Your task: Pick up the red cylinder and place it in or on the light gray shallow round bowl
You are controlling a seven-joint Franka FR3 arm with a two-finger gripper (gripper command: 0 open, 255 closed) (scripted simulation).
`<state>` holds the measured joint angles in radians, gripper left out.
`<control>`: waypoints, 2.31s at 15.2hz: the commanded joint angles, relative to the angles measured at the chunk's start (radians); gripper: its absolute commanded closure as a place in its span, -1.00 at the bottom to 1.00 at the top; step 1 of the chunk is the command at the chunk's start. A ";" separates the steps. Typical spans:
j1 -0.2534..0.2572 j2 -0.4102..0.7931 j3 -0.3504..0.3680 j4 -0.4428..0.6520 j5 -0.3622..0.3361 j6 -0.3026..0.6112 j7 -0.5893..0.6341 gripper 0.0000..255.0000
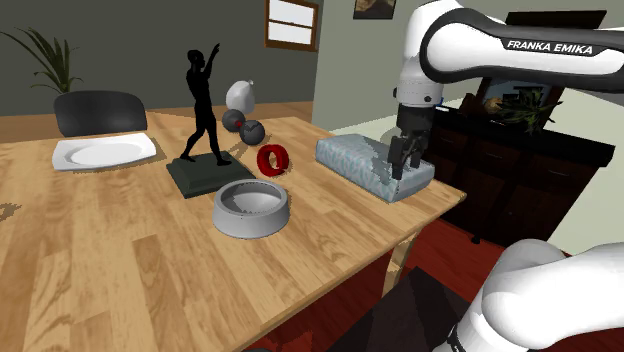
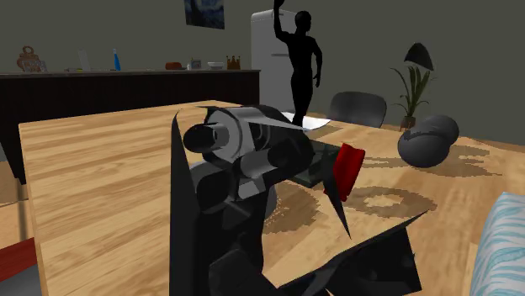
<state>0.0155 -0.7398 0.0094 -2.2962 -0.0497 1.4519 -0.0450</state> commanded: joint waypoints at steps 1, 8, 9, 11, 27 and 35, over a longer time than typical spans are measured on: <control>0.000 0.000 0.000 0.000 0.000 0.000 0.000 -1.00; 0.015 0.235 0.054 0.154 0.053 0.105 0.084 -1.00; 0.017 0.269 0.061 0.181 0.058 0.116 0.095 -1.00; 0.020 0.338 0.075 0.238 0.066 0.135 0.118 -1.00; 0.071 0.946 0.151 0.926 0.047 0.119 0.291 -1.00; 0.069 0.925 0.150 0.795 0.050 0.230 0.289 -1.00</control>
<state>0.0858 0.1892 0.1605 -1.4767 -0.0001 1.6609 0.2463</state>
